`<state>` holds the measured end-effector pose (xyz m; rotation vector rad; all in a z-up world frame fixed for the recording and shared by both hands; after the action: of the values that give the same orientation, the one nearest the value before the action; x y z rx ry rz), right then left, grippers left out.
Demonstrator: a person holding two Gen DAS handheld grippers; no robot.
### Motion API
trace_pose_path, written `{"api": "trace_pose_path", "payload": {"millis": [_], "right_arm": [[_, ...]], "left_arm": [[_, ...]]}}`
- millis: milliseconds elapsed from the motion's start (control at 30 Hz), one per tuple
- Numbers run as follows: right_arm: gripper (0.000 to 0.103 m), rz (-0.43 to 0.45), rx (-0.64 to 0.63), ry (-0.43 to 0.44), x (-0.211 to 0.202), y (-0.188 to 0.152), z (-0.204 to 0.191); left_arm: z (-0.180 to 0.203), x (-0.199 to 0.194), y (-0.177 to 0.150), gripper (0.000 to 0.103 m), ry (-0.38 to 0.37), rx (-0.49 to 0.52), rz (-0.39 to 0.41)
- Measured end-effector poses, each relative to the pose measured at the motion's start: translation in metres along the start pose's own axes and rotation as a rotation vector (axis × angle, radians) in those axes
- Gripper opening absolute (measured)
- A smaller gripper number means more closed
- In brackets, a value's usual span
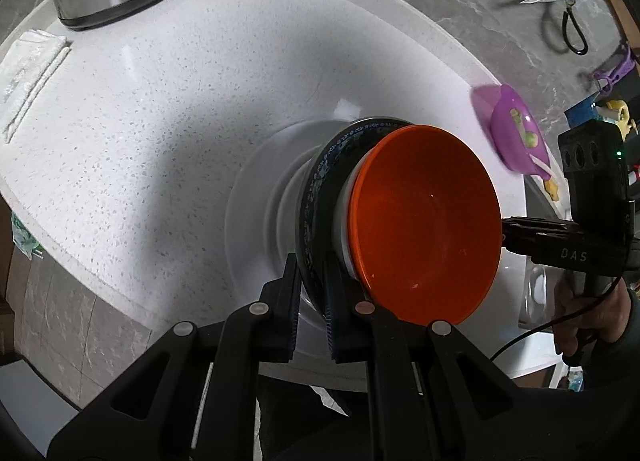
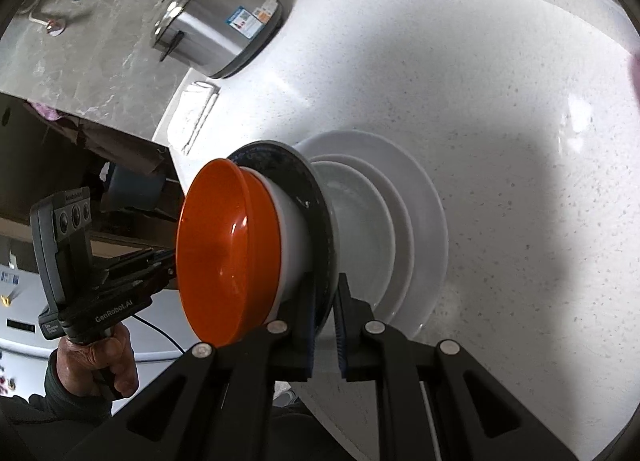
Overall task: Organize plates and bowls
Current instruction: 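Carry the nested bowls with both tools onto the stacked white plates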
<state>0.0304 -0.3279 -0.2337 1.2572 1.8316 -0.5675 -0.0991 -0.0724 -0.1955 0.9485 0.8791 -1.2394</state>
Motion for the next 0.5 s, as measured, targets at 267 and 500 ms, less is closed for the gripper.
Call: {"api": "trace_pose_path", "payload": {"millis": [267,500], "right_arm": [[0.012,-0.007,0.057,-0.011,0.016,0.002,0.012],[0.012,-0.001,0.099,-0.006,0.024,0.004,0.019]], "left_arm": [[-0.019,0.022,0.012,0.009,-0.003,0.037,-0.04],[-0.016,0.038,0.014,0.009,-0.004,0.063,-0.061]]}}
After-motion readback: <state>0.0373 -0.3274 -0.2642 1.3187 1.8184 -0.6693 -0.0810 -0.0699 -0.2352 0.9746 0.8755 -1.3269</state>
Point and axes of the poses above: each gripper's, at about its wrist camera, not at the fingertips, and x roughly the way its jaws point, z to its right, y to its top, the point moved 1 cm from there along x, roughly the way its jaws point, and after that the axes turned 9 degrees about -z, right-handed, at the moved point
